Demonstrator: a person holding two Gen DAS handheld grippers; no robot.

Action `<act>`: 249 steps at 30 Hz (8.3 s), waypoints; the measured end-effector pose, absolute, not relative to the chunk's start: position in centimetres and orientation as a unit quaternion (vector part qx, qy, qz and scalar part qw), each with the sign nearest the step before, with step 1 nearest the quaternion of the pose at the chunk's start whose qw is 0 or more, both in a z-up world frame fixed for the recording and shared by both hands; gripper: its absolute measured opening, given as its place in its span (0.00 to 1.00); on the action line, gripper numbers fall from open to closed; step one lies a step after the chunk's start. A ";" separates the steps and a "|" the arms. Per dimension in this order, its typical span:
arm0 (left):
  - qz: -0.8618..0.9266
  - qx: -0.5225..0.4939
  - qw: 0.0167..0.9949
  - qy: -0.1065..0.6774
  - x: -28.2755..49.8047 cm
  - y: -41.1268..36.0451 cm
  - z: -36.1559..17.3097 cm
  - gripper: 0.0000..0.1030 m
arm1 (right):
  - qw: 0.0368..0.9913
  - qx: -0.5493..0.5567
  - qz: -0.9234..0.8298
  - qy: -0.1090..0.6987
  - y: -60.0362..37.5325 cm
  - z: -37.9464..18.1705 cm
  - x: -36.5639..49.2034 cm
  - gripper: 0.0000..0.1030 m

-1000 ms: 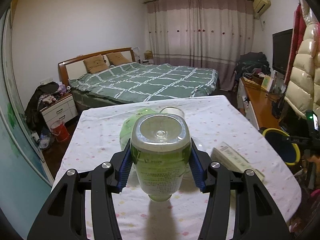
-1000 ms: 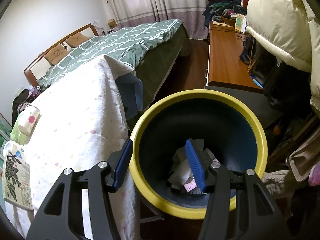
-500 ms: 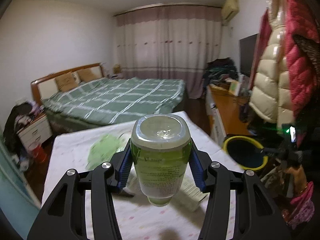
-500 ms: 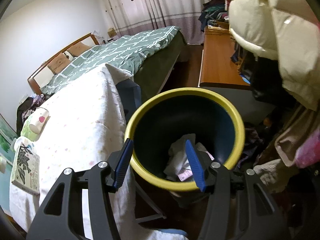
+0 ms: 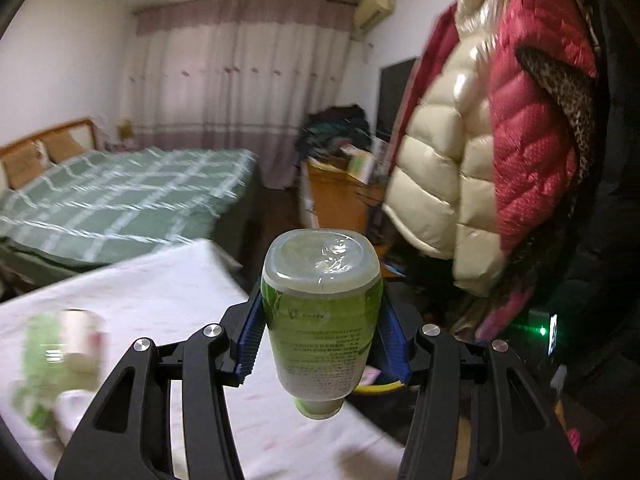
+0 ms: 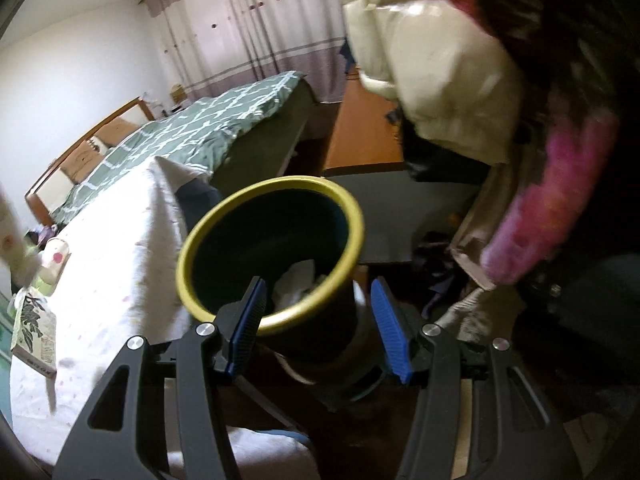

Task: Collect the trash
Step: 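Carry the white bottle over the bin and open the left gripper, then grasp the white tube box on the table with the right gripper, then carry the tube box over the bin and open the right gripper, then grasp the upturned white bowl-shaped cup with the left gripper, then carry the white cup over the bin and open the left gripper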

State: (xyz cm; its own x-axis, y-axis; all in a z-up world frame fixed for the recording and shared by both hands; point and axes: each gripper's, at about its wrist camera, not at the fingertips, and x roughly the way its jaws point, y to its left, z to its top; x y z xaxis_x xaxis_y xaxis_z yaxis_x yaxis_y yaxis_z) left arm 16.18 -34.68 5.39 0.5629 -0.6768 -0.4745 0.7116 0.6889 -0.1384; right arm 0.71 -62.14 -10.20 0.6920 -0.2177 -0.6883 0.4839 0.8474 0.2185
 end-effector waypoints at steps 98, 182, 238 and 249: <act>-0.077 -0.041 0.949 0.303 11.0 -3.3 -5.4 0.95 | 0.923 0.037 0.150 0.351 -30.9 -4.5 10.3 0.28; -0.162 0.186 0.901 0.358 25.7 -17.7 -10.3 0.77 | 0.897 0.163 -0.144 0.385 -56.3 -11.9 14.9 0.40; -0.434 0.210 0.793 0.373 22.7 -53.6 -10.9 0.85 | 0.891 0.186 -0.225 0.347 -63.9 -11.2 4.1 0.44; -0.390 0.140 0.852 0.321 19.8 -38.6 -4.9 0.94 | 0.898 0.168 -0.193 0.357 -61.1 -10.8 5.9 0.44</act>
State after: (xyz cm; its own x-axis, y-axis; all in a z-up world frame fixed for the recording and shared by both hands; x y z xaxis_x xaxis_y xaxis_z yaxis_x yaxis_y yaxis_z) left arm 19.84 -38.57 -4.90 0.4909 -0.5736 -0.6557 0.7538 0.6570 -0.0105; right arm 5.91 -61.13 -10.80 0.6712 -0.2266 -0.7058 0.4667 0.8689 0.1649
